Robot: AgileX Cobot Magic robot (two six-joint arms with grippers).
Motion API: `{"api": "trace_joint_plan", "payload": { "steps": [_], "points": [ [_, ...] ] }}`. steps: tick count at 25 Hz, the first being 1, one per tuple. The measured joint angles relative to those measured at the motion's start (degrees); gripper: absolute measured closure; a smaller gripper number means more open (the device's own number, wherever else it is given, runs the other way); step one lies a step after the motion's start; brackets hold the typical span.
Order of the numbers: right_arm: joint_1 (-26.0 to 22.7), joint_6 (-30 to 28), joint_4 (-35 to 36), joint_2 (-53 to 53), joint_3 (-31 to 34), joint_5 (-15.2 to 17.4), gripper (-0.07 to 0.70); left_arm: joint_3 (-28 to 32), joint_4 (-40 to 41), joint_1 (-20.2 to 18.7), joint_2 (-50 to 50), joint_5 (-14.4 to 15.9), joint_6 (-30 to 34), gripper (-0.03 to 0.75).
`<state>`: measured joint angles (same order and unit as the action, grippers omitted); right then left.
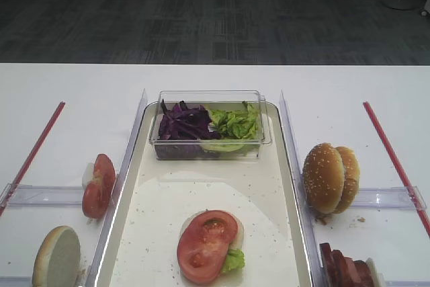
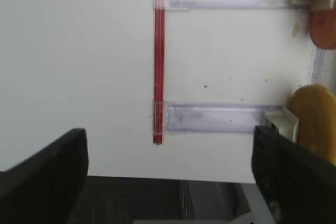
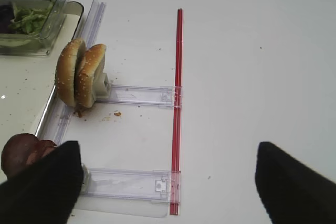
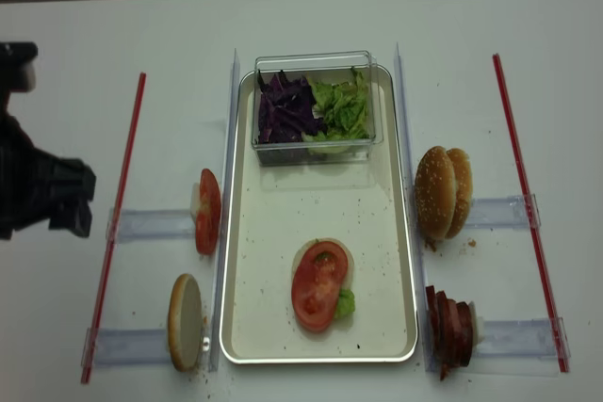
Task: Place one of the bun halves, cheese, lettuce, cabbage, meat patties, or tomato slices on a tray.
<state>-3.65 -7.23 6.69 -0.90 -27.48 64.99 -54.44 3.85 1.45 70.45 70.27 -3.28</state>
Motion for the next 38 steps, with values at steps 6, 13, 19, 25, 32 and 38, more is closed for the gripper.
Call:
{"api": "trace_joint_plan", "payload": {
  "steps": [6,13,19,25,32,38],
  "points": [
    [0.00,0.00,0.00,0.00,0.00,0.00,-0.045,9.16,-1.81,0.00,-12.49,0.08,0.00,0.134],
    [0.00,0.00,0.00,0.00,0.00,0.00,-0.045,18.62,-2.40,0.00,-27.83,-1.62,0.00,0.134],
    [0.00,0.00,0.00,0.00,0.00,0.00,-0.045,24.87,-2.62,0.00,-37.66,-2.18,0.12,0.134],
    [0.00,0.00,0.00,0.00,0.00,0.00,-0.045,26.26,-3.85,0.00,-45.67,-2.92,0.84,0.134],
    [0.00,0.00,0.00,0.00,0.00,0.00,-0.045,26.26,-4.88,0.00,-54.18,-3.05,2.39,0.134],
    [0.00,0.00,0.00,0.00,0.00,0.00,-0.045,26.26,-5.51,0.00,-61.02,-3.05,2.92,0.134]
  ]
}}
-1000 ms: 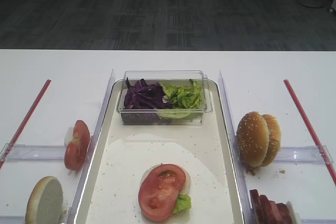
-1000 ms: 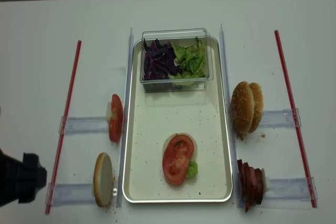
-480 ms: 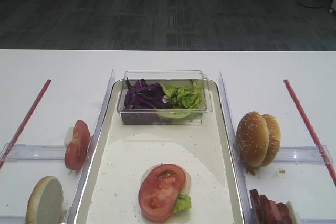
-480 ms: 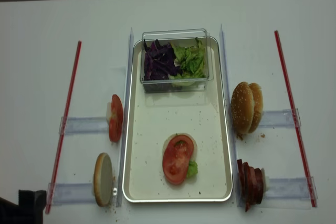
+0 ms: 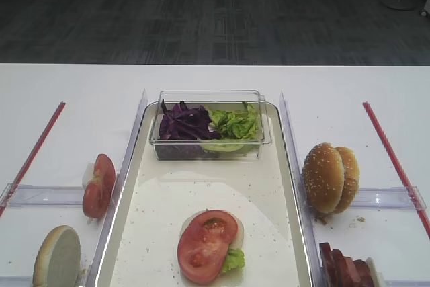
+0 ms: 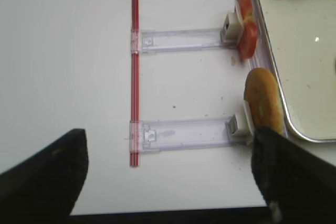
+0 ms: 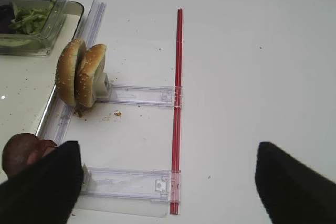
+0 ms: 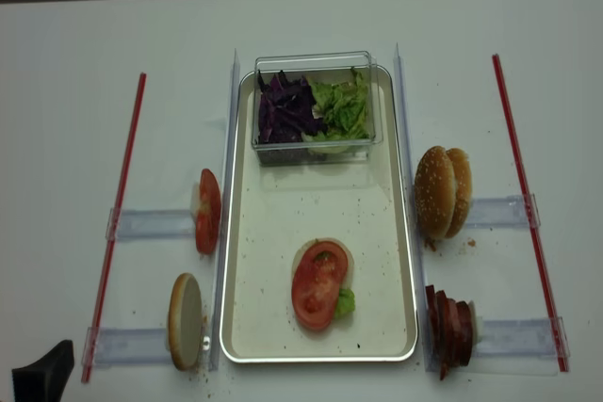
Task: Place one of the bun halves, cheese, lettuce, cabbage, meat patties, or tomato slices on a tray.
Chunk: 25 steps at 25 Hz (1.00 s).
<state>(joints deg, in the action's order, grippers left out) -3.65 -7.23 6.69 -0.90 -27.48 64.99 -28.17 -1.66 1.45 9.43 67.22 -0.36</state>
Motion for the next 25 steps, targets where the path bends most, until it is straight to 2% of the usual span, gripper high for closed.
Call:
{"api": "trace_joint_plan", "payload": {
  "steps": [9,25],
  "points": [
    [0.00,0.00,0.00,0.00,0.00,0.00,-0.045,0.00,-0.08,0.00,-10.01,0.47,0.36,0.134],
    [0.00,0.00,0.00,0.00,0.00,0.00,-0.045,0.00,-0.14,0.00,-10.25,0.72,0.36,0.134]
  ]
}}
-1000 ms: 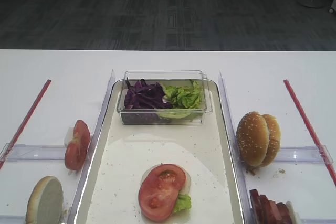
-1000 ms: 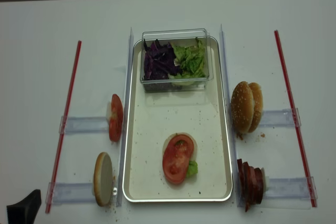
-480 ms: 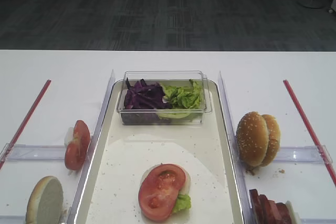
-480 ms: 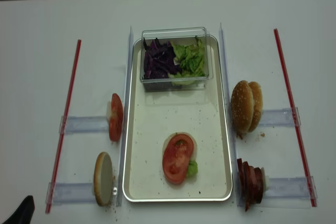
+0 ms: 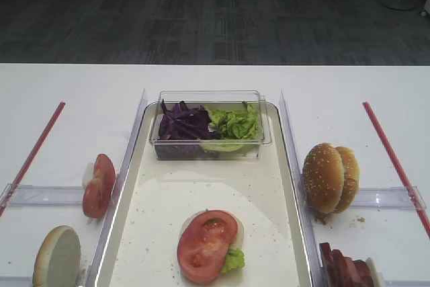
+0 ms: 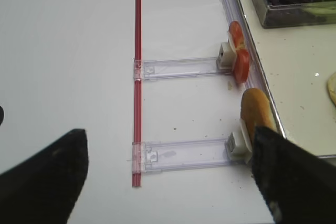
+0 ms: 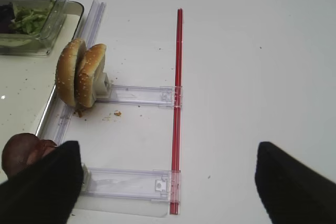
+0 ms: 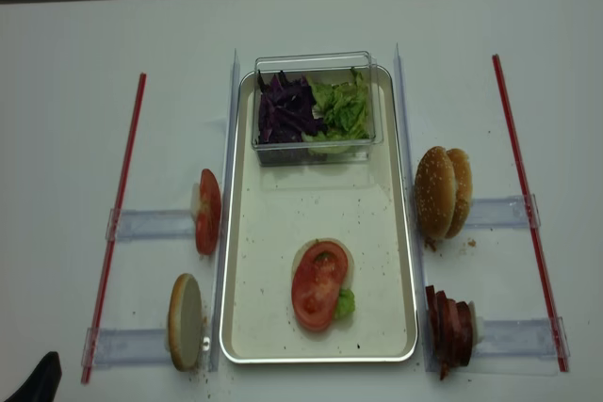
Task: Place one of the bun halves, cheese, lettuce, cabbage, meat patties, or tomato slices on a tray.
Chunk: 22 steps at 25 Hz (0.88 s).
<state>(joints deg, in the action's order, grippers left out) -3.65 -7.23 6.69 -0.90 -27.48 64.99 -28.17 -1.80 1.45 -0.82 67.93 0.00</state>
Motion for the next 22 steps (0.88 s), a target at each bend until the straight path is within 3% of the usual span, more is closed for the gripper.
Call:
{"api": "trace_joint_plan", "payload": {
  "steps": [22],
  "points": [
    [0.00,0.00,0.00,0.00,0.00,0.00,-0.045,0.11,0.00,0.00,0.00,0.00,0.00,0.134]
  ]
}}
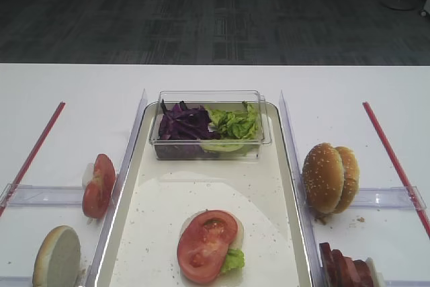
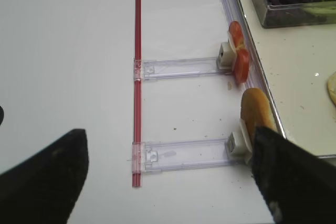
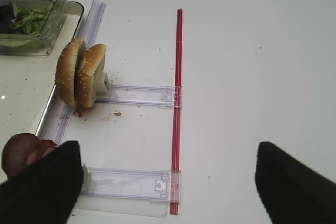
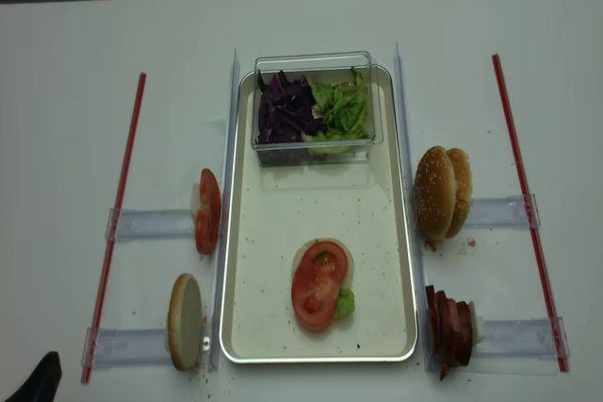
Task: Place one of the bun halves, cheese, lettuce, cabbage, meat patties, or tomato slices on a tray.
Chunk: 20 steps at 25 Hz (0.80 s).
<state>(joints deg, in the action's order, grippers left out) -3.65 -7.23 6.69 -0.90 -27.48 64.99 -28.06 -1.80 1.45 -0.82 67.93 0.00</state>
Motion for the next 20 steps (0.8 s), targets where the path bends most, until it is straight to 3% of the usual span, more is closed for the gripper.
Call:
{"api": "trace_joint_plan", "payload": {
  "steps": [20],
  "points": [
    [0.00,0.00,0.00,0.00,0.00,0.00,-0.045,0.00,0.00,0.00,0.00,0.00,0.00,0.134]
  ]
}}
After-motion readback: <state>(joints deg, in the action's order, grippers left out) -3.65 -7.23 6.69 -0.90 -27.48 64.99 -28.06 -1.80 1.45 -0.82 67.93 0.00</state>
